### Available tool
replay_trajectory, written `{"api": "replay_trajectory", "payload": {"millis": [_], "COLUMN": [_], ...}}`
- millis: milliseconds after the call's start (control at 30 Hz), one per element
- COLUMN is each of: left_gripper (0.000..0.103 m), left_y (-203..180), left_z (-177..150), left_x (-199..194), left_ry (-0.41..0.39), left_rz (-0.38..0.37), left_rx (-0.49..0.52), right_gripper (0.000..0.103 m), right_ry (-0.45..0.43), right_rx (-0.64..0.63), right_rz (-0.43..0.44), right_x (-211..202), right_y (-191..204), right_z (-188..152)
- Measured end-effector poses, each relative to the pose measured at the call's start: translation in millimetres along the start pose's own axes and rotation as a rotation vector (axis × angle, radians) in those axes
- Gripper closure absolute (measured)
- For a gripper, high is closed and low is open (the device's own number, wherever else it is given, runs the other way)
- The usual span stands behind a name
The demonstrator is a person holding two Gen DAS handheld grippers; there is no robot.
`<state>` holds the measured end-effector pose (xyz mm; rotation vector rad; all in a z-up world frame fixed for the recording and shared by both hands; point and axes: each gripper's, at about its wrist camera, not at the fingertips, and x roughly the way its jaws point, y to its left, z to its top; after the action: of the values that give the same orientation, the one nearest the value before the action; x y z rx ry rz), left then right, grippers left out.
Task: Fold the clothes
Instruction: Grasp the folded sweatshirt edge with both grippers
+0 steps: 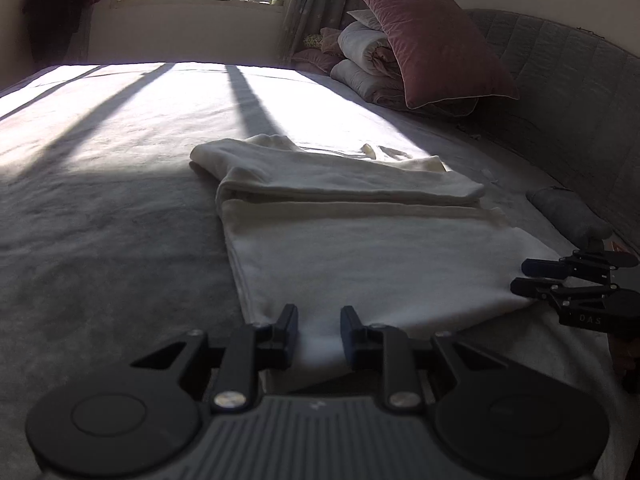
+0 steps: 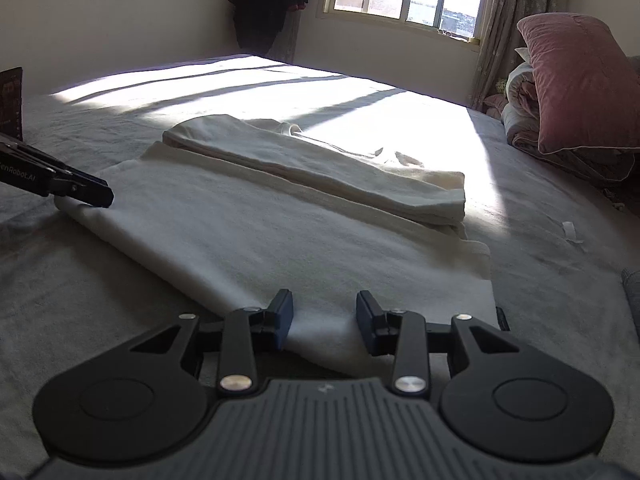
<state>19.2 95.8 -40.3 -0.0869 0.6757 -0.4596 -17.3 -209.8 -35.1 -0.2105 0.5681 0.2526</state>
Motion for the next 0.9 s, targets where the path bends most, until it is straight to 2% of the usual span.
{"api": "replay_trajectory", "payload": {"millis": [133,167,200,333,400,533,700,900], "left_gripper": [0.079,0.077,0.070,0.065,0.059,0.058,0.053,0.050], "left_y": [21,24,28,37,46,64,89,97], "left_z": [-3,-2,-2,3,1,-3,-17,-34], "left_x": [-19,-23,-27,-39,-37,-33,-28,-11], "left_ry": [-0.019,-0.025,-0.031,-0.078,-0.053,0.001,0.069,0.127], "left_rz": [-0.041,-0.046,-0.051,-0.084,-0.115,-0.183,-0.297,-0.392], "left_rx": [-0.087,-0.111,-0.135,-0.206,-0.297,-0.486,-0.764,-0.960], "right_gripper": [0.064,0.064,0.064,0.062,0.060,0.056,0.055,0.054], "right_ry": [0.001,0.001,0.002,0.001,0.004,0.023,0.083,0.155], "right_rx": [0.074,0.091,0.111,0.184,0.223,0.305,0.559,0.864], "right_rz": [-0.004,-0.005,-0.005,-0.010,-0.006,-0.003,0.091,0.205], "right_x": [-13,-17,-20,-31,-36,-44,-44,-44], "right_y": [-24,-29,-34,-51,-59,-73,-101,-133], "right_z": [-7,-8,-8,-7,-6,-7,-23,-41]}}
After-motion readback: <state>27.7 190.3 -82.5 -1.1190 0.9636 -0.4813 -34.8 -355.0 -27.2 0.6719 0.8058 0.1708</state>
